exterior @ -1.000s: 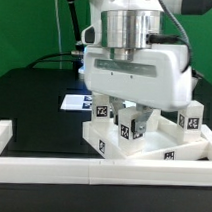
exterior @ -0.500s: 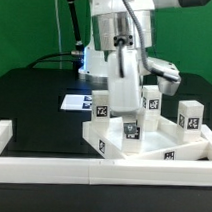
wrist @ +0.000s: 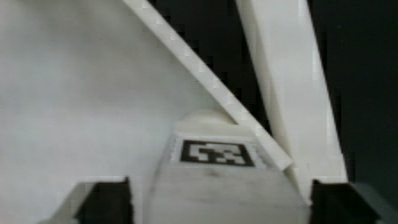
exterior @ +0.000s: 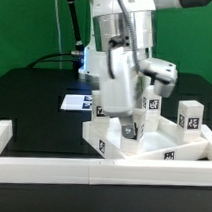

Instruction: Assemble square table

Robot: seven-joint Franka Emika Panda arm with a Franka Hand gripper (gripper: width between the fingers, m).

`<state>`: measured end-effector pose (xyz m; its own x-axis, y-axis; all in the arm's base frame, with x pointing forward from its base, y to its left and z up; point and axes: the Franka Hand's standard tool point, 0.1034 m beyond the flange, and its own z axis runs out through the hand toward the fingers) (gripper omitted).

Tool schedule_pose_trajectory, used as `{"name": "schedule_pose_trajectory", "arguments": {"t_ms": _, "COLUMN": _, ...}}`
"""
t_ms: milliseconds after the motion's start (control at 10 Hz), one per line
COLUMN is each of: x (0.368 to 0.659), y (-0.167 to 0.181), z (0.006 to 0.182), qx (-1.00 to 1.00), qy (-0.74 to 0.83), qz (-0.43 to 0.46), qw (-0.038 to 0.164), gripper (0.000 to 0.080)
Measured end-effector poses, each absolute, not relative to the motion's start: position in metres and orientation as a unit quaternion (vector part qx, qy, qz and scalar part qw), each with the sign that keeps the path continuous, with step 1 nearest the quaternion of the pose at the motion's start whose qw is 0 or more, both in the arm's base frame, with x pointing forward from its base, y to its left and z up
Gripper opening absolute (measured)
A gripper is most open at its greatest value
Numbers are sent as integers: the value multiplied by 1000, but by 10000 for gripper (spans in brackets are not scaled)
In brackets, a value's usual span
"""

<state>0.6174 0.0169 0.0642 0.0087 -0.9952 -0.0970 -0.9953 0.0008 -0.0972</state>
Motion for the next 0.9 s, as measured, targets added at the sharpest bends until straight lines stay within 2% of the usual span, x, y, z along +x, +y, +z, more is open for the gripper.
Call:
{"name": "schedule_pose_trajectory", "arguments": {"t_ms": 100, "x": 615, "y": 28, "z": 64, "qx": -768, "qy": 637, "qz": -5, "qw": 62, "gripper": 587}}
{"name": "schedule_pose_trajectory", "arguments": {"t_ms": 200, "x": 612, "y": 32, "z": 64, "qx": -805, "qy": 590, "qz": -6, "qw": 61, "gripper": 637}}
{"name": "schedule_pose_trajectory", "arguments": {"t_ms": 300, "x": 613, "y": 28, "z": 63, "qx": -818, "qy": 572, "qz": -8, "qw": 60, "gripper": 646}}
{"name": "schedule_pose_trajectory", "arguments": {"t_ms": 400, "x": 612, "y": 28, "z": 63, "qx": -833, "qy": 551, "qz": -10, "qw": 59, "gripper": 646}}
{"name": "schedule_pose_trajectory", "arguments": {"t_ms": 800, "x": 618, "y": 18, "z": 64, "qx": -975, "qy": 217, "qz": -40, "qw": 26, "gripper": 649}}
{"name": "schedule_pose_trajectory", "arguments": {"t_ms": 900, "x": 619, "y": 17, "z": 64, "qx": -978, "qy": 201, "qz": -49, "qw": 25, "gripper": 649}}
